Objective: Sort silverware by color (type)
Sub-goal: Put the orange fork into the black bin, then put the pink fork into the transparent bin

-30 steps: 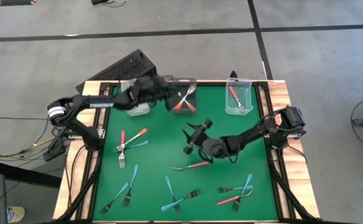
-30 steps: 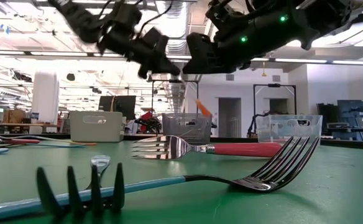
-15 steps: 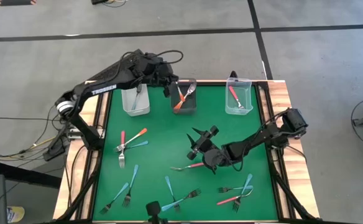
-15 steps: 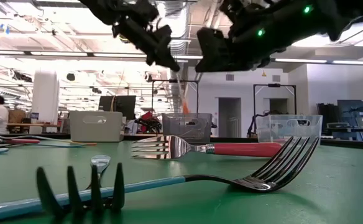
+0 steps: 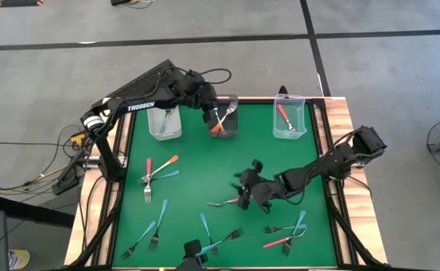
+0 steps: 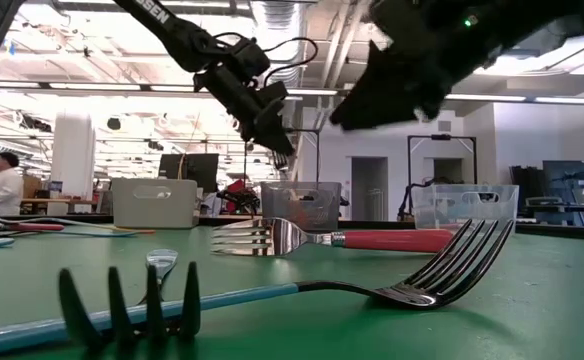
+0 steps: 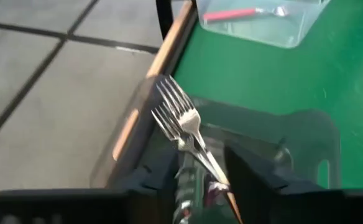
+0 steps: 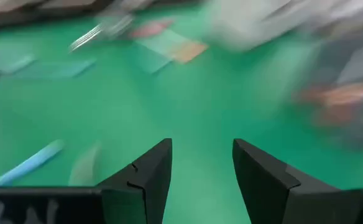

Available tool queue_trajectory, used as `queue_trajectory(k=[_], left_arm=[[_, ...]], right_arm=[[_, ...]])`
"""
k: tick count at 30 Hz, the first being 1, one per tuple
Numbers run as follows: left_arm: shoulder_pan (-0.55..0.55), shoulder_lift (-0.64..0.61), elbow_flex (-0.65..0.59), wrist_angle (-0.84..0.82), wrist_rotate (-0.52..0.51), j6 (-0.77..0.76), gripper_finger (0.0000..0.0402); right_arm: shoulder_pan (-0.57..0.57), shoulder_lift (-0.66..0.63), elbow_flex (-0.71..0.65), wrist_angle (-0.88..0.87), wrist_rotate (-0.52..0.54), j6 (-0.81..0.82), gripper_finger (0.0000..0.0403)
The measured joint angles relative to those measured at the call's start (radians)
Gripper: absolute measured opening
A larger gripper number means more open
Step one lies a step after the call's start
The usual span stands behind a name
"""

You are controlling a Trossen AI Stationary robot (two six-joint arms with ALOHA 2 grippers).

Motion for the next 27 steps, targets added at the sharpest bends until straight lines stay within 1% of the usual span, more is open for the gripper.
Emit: queue_trajectory(k=[1,2,3,4,7,9,14,16,18,21,22,24,27], left_arm=[[0.0,-0.002,0.002,0.007,-0.01,0.0,0.0144],[-0.001,-0.005,0.004,0.006,-0.02,0.0,0.0162],[-0.001,-0.009,0.009,0.001,-0.035,-0.001,0.0179],[-0.001,-0.017,0.015,-0.004,-0.049,-0.007,0.0195],[-0.01,-0.066,0.02,-0.011,-0.055,-0.013,0.023],[-0.027,-0.109,0.02,-0.019,-0.059,-0.008,0.0241],[-0.07,-0.262,0.02,-0.069,-0.054,-0.002,0.0242],[-0.101,-0.326,0.001,-0.086,-0.043,-0.002,0.0239],[-0.149,-0.386,-0.052,-0.082,-0.033,-0.009,0.0236],[-0.231,-0.471,-0.163,-0.04,-0.029,-0.033,0.0231],[-0.256,-0.5,-0.208,-0.018,-0.03,-0.047,0.023],[-0.308,-0.555,-0.303,0.05,-0.04,-0.084,0.0227],[-0.397,-0.629,-0.449,0.174,-0.087,-0.149,0.0225]], right_arm=[[-0.008,0.003,0.0,-0.012,-0.097,0.012,0.0195],[-0.013,0.01,0.0,-0.012,-0.167,0.026,0.0195],[-0.016,0.016,0.0,-0.006,-0.212,0.035,0.0195],[-0.02,0.02,0.0,-0.009,-0.235,0.041,0.0194],[-0.013,0.041,0.0,-0.014,-0.25,0.046,0.0194],[-0.011,0.046,-0.001,-0.028,-0.252,0.048,0.0194],[-0.015,0.045,0.0,-0.062,-0.271,0.047,0.0194],[-0.021,0.045,0.0,-0.069,-0.272,0.047,0.0194],[-0.02,0.057,0.0,-0.068,-0.272,0.047,0.0194],[-0.02,0.076,-0.002,-0.076,-0.278,0.046,0.0194],[-0.02,0.095,0.0,-0.039,-0.284,0.051,0.0194],[-0.02,0.124,0.002,-0.008,-0.314,0.05,0.0194],[-0.016,0.188,0.005,0.071,-0.38,0.043,0.0194]])
